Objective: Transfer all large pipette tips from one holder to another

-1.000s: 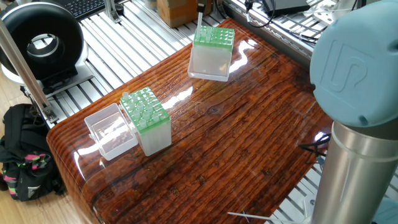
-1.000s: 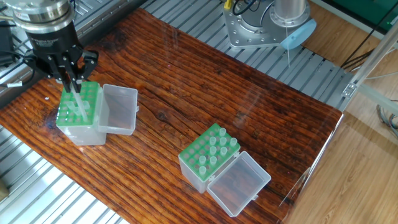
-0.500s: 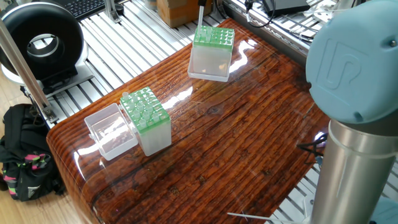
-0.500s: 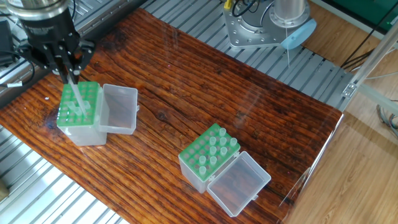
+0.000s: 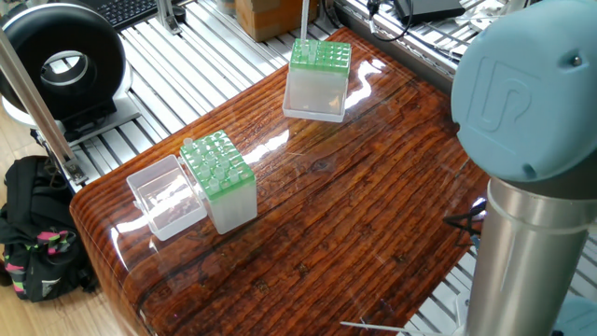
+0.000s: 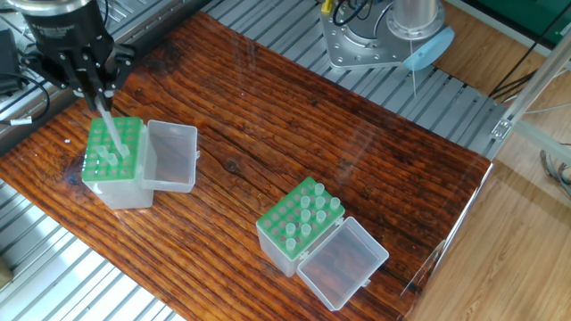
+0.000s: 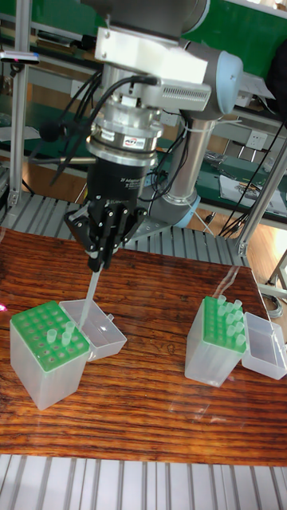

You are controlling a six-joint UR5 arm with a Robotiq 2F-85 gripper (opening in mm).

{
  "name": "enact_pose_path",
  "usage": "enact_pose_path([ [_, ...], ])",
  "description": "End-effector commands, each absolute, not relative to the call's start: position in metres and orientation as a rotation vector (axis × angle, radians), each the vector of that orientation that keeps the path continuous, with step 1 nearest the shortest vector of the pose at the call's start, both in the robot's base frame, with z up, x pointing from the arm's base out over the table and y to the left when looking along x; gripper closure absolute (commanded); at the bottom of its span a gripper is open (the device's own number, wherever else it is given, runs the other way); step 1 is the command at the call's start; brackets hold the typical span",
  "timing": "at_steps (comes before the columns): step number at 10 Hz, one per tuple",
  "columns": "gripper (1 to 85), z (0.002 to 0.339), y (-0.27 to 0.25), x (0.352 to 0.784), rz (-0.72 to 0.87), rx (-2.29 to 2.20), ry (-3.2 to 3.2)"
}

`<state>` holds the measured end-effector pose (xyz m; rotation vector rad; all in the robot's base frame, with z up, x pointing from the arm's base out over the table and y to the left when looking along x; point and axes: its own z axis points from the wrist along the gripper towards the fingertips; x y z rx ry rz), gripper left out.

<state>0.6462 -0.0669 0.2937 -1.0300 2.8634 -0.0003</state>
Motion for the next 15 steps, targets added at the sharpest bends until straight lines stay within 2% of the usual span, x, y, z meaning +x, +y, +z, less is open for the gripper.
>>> enact_pose_path([
  [1,84.7,0.308,-0.036,0.641,0.067,-0.951,2.881],
  [5,84.7,0.301,0.004,0.635,0.16,-0.818,2.89],
  [6,84.7,0.3,0.001,0.635,0.138,-0.797,2.899],
  [7,84.7,0.299,-0.02,0.64,0.011,-0.787,2.908],
  [11,84.7,0.3,-0.018,0.65,-0.022,-1.101,2.761],
  [14,84.7,0.305,0.02,0.639,0.113,-0.982,2.835],
  [15,84.7,0.313,0.043,0.641,0.087,-0.948,2.857],
])
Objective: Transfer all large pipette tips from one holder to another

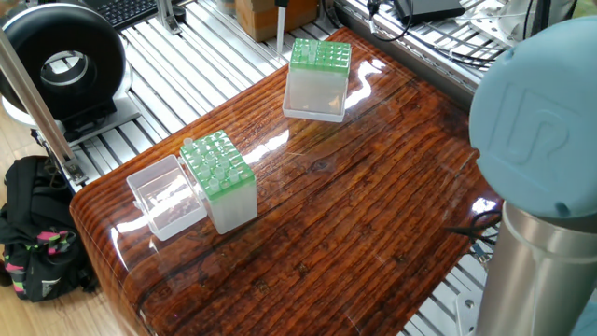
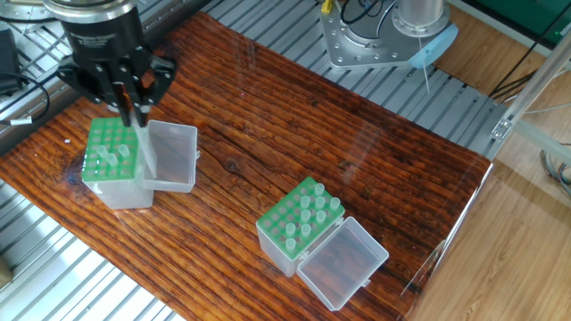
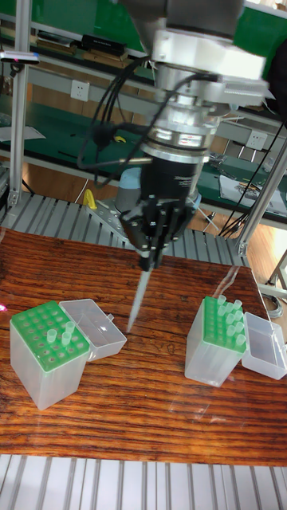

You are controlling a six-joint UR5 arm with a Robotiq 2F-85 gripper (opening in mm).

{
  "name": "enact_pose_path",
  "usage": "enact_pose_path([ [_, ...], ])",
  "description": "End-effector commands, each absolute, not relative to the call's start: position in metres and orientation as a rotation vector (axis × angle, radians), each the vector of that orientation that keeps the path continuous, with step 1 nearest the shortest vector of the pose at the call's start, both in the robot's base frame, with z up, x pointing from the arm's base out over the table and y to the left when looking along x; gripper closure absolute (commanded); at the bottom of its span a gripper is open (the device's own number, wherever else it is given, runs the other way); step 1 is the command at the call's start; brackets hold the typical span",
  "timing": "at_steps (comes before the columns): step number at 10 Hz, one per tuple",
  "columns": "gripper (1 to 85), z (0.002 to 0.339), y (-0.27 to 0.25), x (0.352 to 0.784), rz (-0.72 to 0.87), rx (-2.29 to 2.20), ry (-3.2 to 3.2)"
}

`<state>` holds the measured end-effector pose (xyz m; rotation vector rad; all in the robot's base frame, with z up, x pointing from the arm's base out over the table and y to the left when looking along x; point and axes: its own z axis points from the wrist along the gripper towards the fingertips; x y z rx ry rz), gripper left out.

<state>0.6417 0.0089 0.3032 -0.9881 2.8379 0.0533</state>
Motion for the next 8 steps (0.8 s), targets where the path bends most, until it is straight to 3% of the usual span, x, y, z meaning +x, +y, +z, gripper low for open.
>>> enact_pose_path([
  [1,84.7,0.315,0.065,0.641,0.056,-0.888,2.872],
  [4,84.7,0.305,0.129,0.631,0.025,-0.665,2.939],
  [6,84.7,0.302,0.143,0.613,-0.025,-0.624,2.992],
  [8,84.7,0.302,0.157,0.602,0.042,-0.579,3.032],
])
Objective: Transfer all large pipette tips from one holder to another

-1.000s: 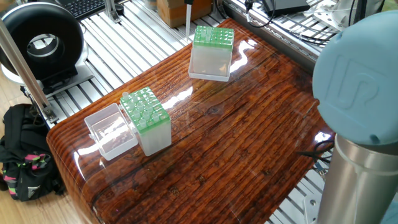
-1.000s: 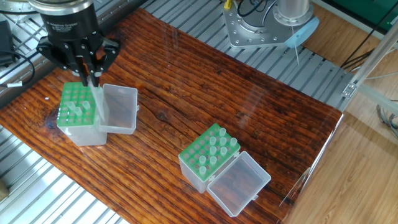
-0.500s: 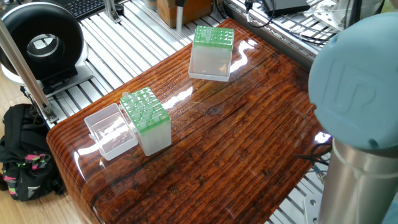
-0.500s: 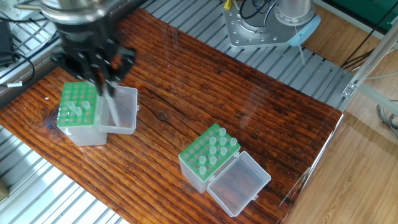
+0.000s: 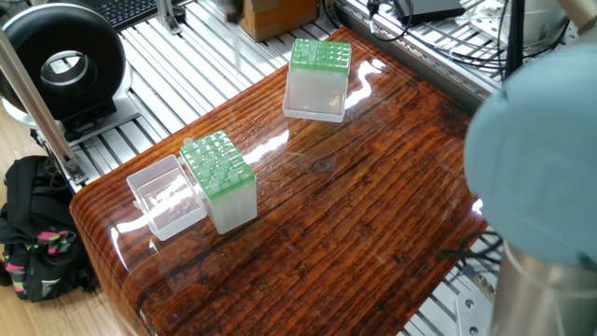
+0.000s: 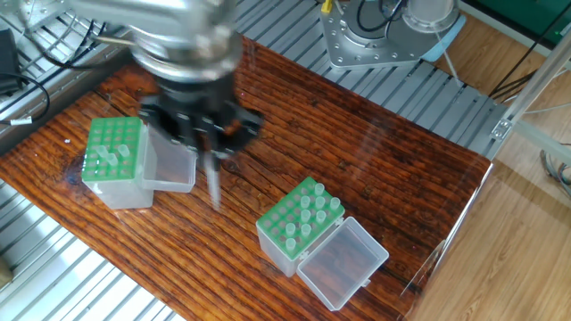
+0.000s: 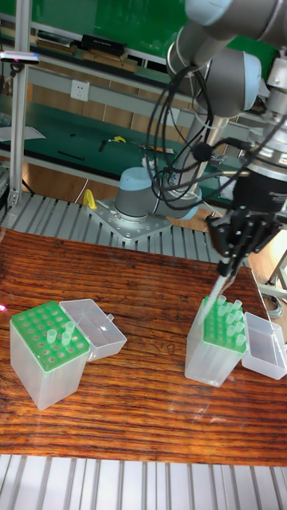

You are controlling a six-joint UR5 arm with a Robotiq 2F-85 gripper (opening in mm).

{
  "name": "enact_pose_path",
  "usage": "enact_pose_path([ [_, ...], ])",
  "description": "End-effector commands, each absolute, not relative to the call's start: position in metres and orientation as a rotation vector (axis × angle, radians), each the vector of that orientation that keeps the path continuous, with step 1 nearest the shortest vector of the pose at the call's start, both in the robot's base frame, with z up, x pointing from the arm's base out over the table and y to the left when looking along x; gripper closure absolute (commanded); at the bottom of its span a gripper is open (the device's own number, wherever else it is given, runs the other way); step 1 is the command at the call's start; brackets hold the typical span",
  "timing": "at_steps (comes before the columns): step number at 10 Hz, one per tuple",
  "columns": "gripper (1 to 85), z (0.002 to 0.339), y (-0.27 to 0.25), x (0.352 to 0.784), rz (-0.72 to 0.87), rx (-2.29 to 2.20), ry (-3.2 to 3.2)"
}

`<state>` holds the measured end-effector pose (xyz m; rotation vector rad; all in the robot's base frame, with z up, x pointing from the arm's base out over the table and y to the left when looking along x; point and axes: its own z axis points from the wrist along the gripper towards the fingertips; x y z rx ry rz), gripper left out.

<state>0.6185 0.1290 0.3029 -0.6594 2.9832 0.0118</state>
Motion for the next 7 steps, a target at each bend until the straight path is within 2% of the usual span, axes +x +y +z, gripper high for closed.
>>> enact_pose_path([
  [1,84.7,0.302,0.156,0.602,0.036,-0.581,3.029],
  [4,84.7,0.303,0.153,0.615,0.001,-0.676,2.964],
  [6,84.7,0.305,0.174,0.62,0.102,-0.776,2.897],
  [7,84.7,0.304,0.173,0.612,0.098,-0.776,2.898],
])
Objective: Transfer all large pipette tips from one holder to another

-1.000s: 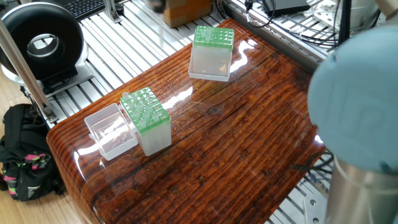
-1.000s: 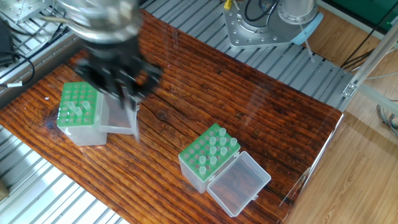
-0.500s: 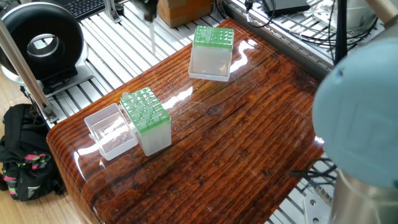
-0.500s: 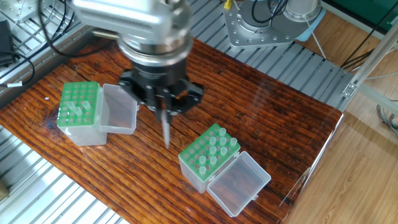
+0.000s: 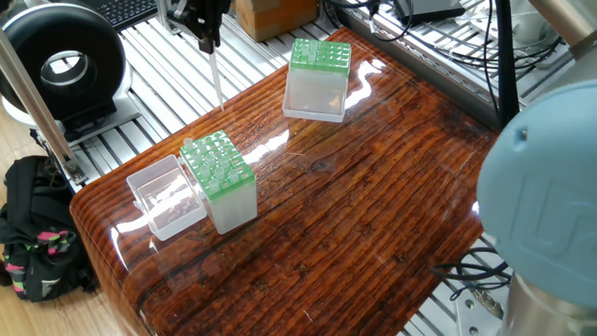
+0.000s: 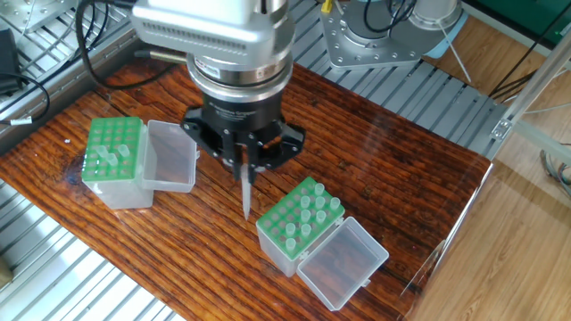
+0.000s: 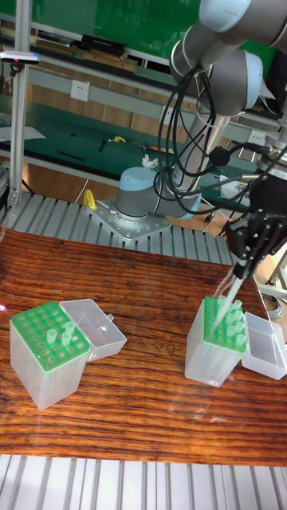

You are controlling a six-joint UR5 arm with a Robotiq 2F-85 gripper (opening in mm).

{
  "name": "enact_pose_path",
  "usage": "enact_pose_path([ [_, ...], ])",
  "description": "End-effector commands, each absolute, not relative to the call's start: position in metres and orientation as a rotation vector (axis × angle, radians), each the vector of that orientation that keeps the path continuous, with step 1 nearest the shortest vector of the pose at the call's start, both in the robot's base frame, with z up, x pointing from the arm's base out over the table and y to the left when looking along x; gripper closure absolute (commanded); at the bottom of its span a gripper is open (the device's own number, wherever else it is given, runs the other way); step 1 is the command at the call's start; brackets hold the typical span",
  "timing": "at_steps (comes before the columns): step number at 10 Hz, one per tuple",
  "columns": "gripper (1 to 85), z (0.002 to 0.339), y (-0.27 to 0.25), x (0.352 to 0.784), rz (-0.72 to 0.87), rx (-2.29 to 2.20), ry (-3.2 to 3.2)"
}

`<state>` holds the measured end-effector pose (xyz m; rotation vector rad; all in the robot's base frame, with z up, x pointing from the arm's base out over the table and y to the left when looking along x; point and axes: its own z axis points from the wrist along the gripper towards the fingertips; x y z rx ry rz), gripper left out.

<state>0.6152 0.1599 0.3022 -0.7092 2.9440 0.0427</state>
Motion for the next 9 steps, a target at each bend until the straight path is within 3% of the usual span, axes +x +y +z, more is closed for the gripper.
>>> enact_pose_path([
  [1,84.7,0.3,0.172,0.591,0.066,-0.761,2.904],
  [4,84.7,0.285,0.181,0.56,0.129,-0.729,2.898],
  [9,84.7,0.281,0.189,0.563,0.133,-0.695,2.899],
])
